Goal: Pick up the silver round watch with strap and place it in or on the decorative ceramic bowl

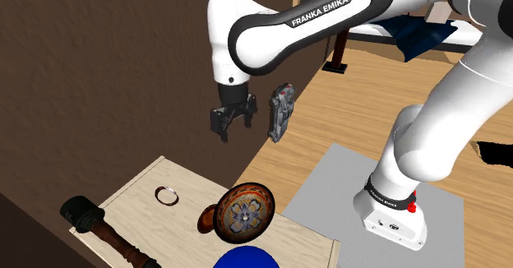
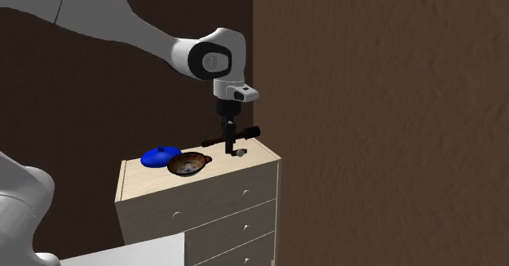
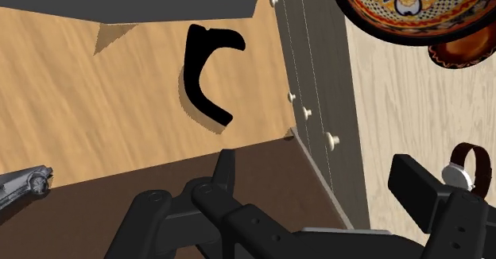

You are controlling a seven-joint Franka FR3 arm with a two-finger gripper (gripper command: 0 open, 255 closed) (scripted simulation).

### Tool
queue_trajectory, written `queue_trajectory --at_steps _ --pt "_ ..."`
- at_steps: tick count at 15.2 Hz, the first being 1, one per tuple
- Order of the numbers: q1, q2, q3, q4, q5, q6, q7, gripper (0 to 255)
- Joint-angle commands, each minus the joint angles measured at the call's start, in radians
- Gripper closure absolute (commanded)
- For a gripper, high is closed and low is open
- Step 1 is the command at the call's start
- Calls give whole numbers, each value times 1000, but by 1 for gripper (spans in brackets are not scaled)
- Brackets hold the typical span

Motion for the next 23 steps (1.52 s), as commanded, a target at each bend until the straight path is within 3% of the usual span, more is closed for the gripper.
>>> queue_trajectory --at_steps 1,8,15,23 --pt "11 70 28 48 -11 26 42 0" --pt "63 314 94 221 -90 98 186 0" --pt "160 575 108 461 -198 114 319 0" --pt "177 627 98 426 -220 198 334 0"
